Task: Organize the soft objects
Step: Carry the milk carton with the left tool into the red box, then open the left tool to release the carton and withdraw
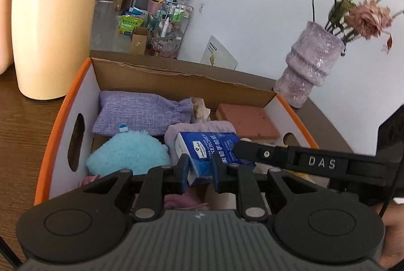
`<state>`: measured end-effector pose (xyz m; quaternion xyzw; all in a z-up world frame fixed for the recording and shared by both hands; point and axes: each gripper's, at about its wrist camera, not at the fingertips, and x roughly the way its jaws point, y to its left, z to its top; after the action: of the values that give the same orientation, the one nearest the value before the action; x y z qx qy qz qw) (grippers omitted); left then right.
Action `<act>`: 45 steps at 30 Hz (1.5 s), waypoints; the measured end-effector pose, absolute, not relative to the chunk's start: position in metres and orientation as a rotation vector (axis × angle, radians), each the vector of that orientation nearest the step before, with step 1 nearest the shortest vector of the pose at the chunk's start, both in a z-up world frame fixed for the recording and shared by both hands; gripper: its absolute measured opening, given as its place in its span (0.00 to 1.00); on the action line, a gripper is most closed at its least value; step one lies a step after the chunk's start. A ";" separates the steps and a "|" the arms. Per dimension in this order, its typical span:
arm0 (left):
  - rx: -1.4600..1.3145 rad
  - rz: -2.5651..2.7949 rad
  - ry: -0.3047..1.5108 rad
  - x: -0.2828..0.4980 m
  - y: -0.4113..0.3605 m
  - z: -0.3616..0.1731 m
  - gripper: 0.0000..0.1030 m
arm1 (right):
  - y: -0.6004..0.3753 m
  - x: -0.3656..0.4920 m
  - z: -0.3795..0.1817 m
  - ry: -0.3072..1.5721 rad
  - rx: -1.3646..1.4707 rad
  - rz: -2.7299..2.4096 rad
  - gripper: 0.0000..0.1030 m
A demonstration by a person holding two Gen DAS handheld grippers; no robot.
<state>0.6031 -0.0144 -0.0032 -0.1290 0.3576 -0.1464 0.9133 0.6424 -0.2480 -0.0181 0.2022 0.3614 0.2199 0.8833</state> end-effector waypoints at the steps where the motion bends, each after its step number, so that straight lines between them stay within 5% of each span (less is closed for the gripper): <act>1: -0.253 -0.302 0.735 0.603 -0.017 -0.004 0.19 | -0.246 0.640 -0.018 0.740 0.408 0.449 0.16; 17: -0.154 -0.237 0.652 0.567 -0.023 0.038 0.24 | -0.252 0.596 0.041 0.606 0.266 0.406 0.19; 24: -0.051 -0.163 0.486 0.495 -0.023 0.087 0.50 | -0.273 0.525 0.089 0.487 0.194 0.366 0.20; 26: -0.012 -0.136 0.426 0.469 -0.025 0.096 0.70 | -0.275 0.497 0.097 0.432 0.130 0.337 0.27; 30: 0.023 -0.097 0.310 0.417 -0.026 0.098 0.77 | -0.273 0.442 0.099 0.312 -0.001 0.258 0.70; 36: 0.019 -0.069 0.266 0.359 -0.023 0.086 0.85 | -0.266 0.381 0.080 0.246 -0.050 0.232 0.83; 45: -0.005 -0.021 0.226 0.280 -0.012 0.068 0.90 | -0.256 0.305 0.057 0.233 -0.001 0.227 0.83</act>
<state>0.2801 -0.0119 0.0680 -0.0026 0.1125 -0.0103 0.9936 0.3049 -0.2562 0.0569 -0.0004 0.1159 0.1130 0.9868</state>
